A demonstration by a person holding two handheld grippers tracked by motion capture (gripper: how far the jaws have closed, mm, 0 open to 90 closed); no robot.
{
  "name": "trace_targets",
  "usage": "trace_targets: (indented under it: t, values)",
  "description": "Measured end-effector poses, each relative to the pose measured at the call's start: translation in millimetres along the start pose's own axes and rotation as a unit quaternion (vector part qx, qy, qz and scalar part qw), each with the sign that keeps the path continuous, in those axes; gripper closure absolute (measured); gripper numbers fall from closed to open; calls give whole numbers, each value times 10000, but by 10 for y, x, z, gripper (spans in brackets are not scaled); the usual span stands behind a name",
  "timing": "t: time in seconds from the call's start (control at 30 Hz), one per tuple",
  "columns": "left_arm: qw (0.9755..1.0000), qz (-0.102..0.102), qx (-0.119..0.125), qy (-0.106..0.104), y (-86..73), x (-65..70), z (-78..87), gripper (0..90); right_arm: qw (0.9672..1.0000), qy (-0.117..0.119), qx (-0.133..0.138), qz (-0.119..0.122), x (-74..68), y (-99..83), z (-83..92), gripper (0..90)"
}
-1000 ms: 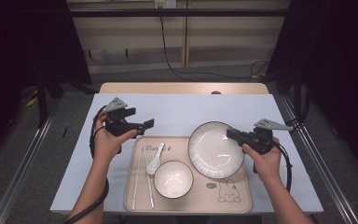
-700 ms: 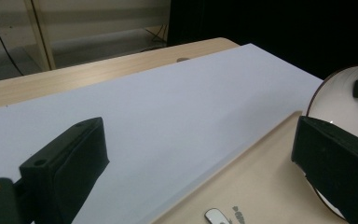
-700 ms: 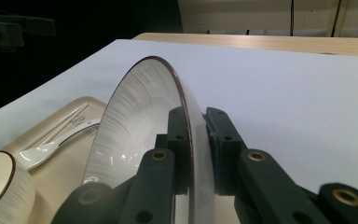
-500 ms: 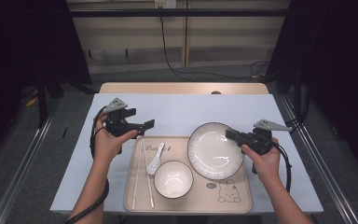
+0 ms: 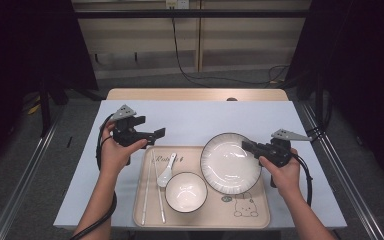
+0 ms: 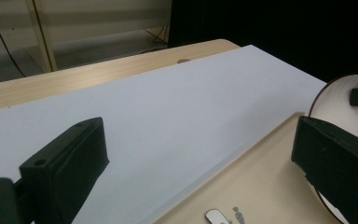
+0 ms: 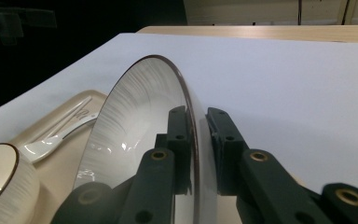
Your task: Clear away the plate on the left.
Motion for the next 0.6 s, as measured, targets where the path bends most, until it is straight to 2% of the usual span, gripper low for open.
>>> trace_targets:
  t: [0.13,0.23,0.4,0.6]
  values:
    - [10000,-5,-6,57,-1,-6,1,34,10000,16,-40,41,-12,-3,-4,802]
    - [10000,13,4,50,-6,-10,3,34,9999,-65,-93,126,-8,-15,-12,793]
    - [10000,-32,6,54,-4,-18,12,34,9999,-42,-125,2,21,-37,-17,791]
    - [10000,-21,3,72,-4,-18,22,34,9999,-108,-122,34,24,-54,-15,786]
Point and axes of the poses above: each handheld gripper's, and its own axes: z roughly backward along the jaws, y roughly out of its top, x roughly to its right, the point moved 2 cm from there along -z, roughly forward along the jaws, and after that the axes turned 4 degrees about -x, right-handed, at the moved point
